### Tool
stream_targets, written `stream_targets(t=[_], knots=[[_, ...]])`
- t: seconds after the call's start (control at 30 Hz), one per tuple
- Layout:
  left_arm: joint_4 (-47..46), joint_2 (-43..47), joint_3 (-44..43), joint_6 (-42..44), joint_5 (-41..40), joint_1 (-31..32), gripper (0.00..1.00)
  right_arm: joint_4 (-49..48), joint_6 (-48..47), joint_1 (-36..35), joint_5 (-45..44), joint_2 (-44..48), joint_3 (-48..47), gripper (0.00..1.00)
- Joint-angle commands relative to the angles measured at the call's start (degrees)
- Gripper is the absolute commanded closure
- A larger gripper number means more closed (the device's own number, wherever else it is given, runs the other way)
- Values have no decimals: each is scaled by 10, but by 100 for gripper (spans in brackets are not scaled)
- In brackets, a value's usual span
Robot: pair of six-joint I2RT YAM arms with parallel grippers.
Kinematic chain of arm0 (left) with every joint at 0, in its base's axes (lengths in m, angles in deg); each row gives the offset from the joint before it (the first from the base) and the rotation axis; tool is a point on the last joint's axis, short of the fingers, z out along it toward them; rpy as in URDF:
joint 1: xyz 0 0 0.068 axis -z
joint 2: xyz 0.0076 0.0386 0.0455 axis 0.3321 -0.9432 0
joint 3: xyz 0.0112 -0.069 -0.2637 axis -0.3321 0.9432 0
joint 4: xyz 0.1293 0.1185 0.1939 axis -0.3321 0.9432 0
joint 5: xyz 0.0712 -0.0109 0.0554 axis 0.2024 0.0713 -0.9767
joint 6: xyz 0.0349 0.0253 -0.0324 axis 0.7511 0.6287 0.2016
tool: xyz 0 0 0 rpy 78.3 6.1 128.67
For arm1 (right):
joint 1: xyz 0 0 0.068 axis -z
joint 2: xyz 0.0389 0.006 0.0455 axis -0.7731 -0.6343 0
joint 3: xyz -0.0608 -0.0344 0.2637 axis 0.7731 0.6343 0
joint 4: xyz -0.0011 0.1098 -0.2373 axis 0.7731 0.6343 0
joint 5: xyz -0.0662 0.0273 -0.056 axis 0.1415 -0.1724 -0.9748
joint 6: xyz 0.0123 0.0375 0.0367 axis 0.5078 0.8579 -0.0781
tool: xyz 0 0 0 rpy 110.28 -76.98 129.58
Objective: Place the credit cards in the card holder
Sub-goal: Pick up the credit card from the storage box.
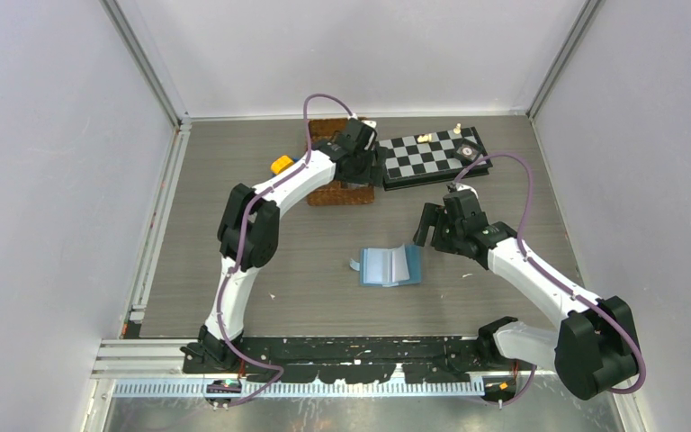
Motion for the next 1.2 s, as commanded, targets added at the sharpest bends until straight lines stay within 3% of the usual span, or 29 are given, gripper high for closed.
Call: stream_targets(t=[0.0,0.27,0.43,0.83,1.17], knots=[[22,9,-25,18,-66,0,17,-15,-1,3,5,8,-3,15],[40,-36,-59,19,-31,0,13,-16,-2,3,8,6,-4,15],[5,-26,-48,5,31,0,13,-16,-2,4,7,5,-4,15],[-46,15,-15,-13,59,0,15,-19,-2,4,10,6,-3,15],[-50,23,-3,-13,56,0,25,-19,-2,4,13,7,-2,15]])
